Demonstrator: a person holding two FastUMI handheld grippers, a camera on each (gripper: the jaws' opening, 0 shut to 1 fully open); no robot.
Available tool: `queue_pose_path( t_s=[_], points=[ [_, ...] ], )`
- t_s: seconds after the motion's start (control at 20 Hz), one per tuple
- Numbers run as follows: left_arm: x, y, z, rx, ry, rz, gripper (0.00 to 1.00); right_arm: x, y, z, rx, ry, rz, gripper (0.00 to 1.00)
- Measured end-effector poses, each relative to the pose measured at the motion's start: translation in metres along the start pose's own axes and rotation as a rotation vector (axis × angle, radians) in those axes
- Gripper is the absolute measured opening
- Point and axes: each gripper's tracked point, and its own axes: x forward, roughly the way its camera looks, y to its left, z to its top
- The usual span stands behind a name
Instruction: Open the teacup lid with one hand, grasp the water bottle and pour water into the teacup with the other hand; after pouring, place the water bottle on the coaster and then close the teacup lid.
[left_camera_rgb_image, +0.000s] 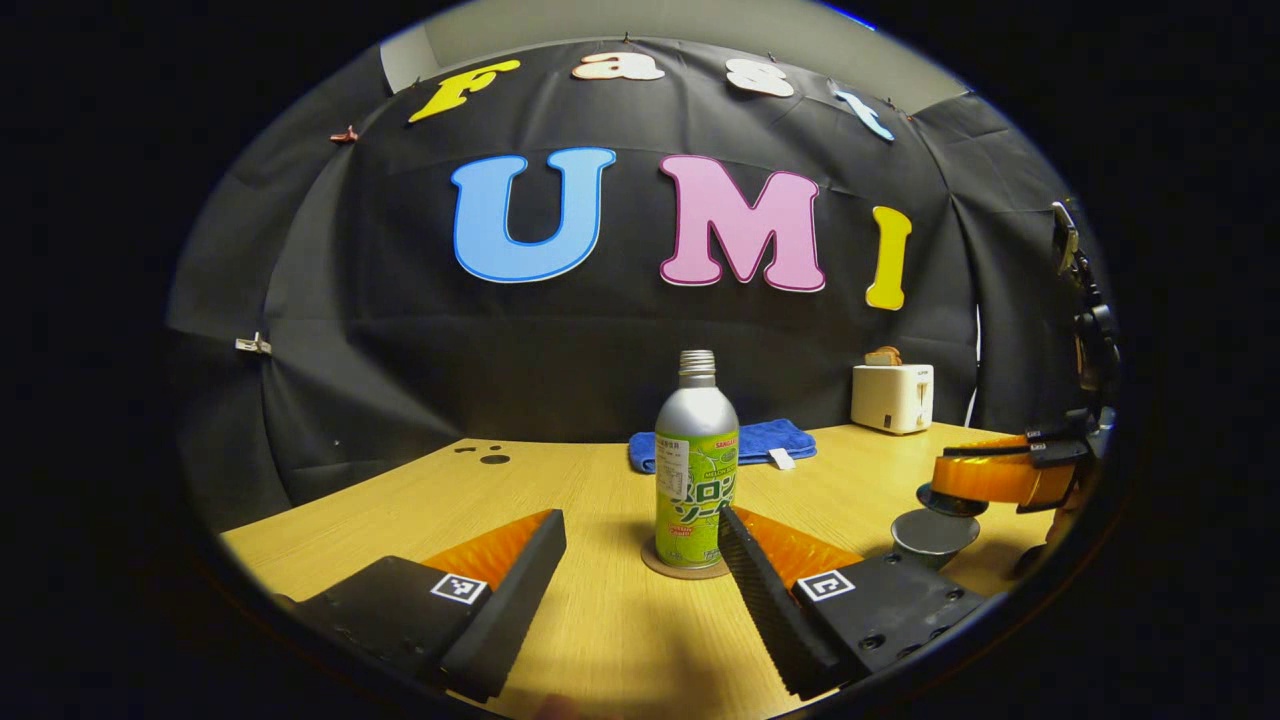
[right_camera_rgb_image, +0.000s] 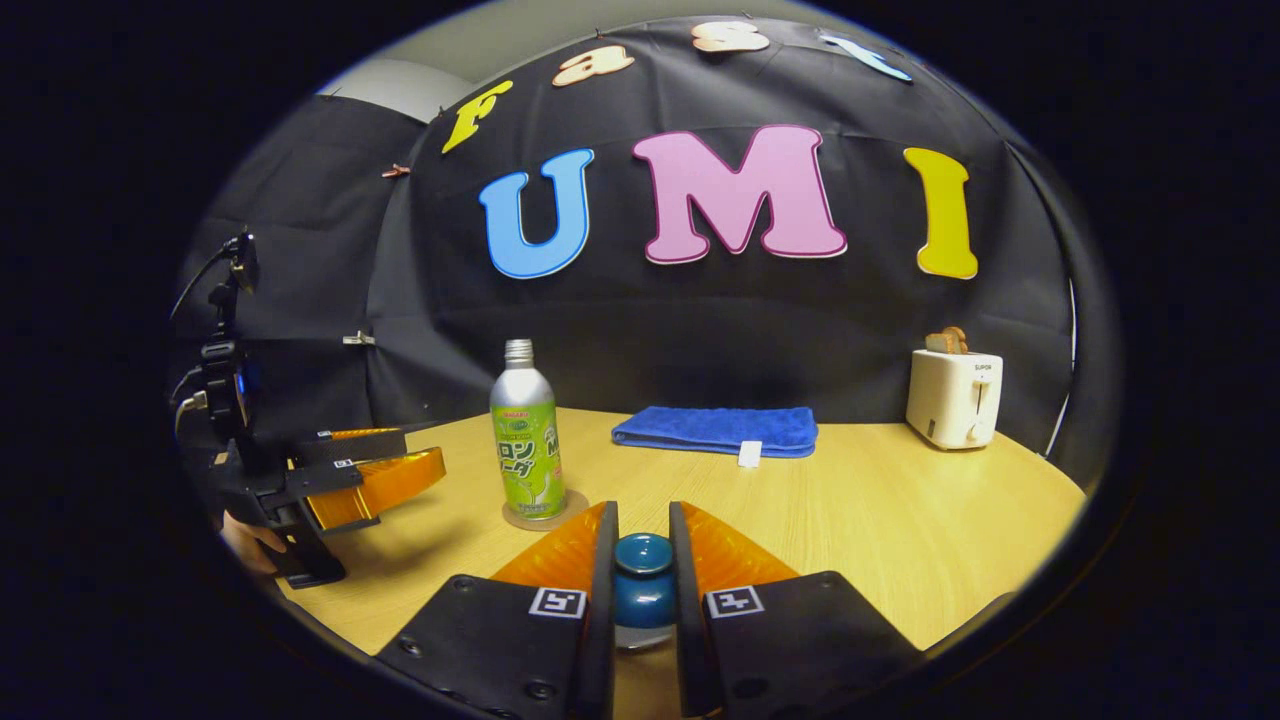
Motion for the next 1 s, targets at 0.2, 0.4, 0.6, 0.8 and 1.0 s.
queue_pose_path(
  t_s=[0.2,0.4,0.6,0.8,1.0],
  points=[
    [0.0,0.002,0.0,0.0,-0.001,0.011,0.97,0.003,0.001,-0.009,-0.016,0.051,-0.014,0.29],
    [0.001,0.002,-0.001,0.0,0.002,0.01,0.97,0.004,0.008,-0.016,-0.027,0.086,-0.001,0.3],
    [0.001,0.003,-0.001,0.001,0.0,0.018,0.97,0.006,0.008,-0.018,-0.018,0.1,0.003,0.33],
    [0.001,0.005,-0.001,0.001,0.0,0.024,0.97,-0.001,0.004,-0.008,-0.001,0.044,-0.008,0.48],
    [-0.003,0.0,0.0,0.0,0.001,0.03,0.97,-0.02,-0.004,0.013,-0.013,-0.109,-0.06,0.8]
  ],
)
